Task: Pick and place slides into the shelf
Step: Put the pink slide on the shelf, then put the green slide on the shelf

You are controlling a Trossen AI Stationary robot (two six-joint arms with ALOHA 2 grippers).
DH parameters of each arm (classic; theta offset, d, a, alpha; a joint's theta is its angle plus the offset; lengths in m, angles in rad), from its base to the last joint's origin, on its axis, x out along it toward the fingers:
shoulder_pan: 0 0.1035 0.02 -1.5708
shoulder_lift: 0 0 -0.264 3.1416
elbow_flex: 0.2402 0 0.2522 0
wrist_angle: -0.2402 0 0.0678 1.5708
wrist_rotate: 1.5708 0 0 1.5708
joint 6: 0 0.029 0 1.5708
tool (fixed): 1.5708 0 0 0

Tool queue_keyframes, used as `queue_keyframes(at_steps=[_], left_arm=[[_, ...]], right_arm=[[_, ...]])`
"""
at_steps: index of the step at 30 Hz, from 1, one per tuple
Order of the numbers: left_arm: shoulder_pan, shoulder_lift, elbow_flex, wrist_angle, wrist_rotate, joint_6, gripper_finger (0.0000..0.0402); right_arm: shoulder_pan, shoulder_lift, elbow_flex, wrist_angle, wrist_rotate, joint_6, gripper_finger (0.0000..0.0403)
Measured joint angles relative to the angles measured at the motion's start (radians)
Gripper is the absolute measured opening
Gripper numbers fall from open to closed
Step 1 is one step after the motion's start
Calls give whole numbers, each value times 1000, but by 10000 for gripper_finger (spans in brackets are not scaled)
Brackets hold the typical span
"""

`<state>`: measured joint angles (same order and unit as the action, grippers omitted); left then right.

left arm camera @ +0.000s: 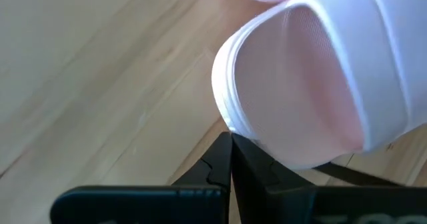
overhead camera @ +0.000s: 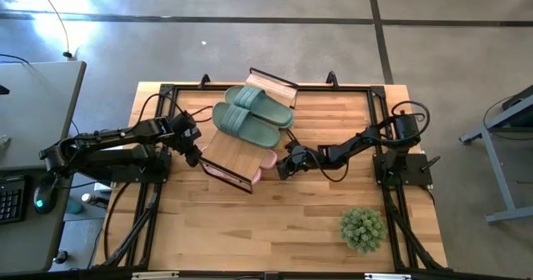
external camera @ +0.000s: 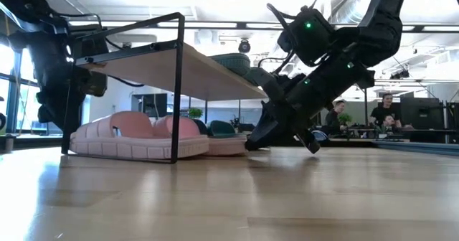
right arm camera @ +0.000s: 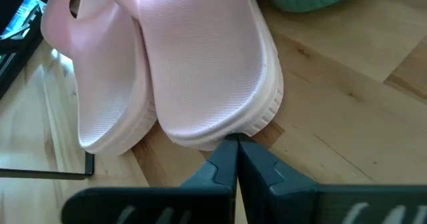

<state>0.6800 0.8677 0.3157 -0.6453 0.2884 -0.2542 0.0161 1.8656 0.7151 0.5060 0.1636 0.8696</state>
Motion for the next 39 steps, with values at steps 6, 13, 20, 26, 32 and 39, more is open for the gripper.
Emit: queue_keyframes(at_steps=[6,13,20,26,32,39], left_arm=[[0,0,0,-24,-22,30,1],[0,0,-1,9,-35,20,0],[0,0,-1,9,-33,20,0],[0,-1,0,-29,-12,43,0],[0,-41,0,-50,-7,40,0],[0,-151,0,-136,-36,11,0]], right_arm=[[14,-1,2,39,46,-22,0],[14,-1,2,57,41,-18,0],[12,1,3,43,32,-16,0],[13,1,5,8,32,-9,0],[25,-9,5,-26,50,12,0],[44,-16,5,-77,58,11,0]])
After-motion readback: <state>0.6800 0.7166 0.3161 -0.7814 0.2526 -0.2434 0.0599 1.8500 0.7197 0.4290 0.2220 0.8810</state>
